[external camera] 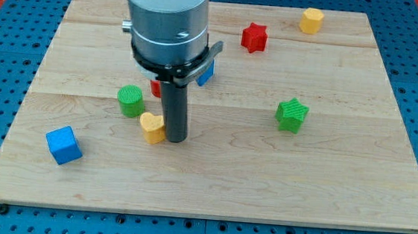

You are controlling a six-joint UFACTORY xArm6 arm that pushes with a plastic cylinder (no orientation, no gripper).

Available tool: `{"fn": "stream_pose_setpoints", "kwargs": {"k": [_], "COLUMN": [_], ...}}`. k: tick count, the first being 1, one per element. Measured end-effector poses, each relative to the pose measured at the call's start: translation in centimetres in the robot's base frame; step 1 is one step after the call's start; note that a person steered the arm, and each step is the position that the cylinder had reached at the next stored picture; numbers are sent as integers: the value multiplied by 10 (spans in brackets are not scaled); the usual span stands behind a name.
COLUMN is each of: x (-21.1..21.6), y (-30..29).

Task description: Push the green star into the red star

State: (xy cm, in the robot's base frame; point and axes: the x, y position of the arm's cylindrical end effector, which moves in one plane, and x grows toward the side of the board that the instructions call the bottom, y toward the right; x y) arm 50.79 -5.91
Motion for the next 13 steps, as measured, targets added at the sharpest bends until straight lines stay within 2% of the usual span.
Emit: {"fn": "stream_pose_setpoints", "kwargs": {"k": [2,4,6,7,9,10,11,13], "x": [-7,-9,-9,-18,-70,-57,-64,-106], "y": [-83,17,182,223,146,145,116,109]}}
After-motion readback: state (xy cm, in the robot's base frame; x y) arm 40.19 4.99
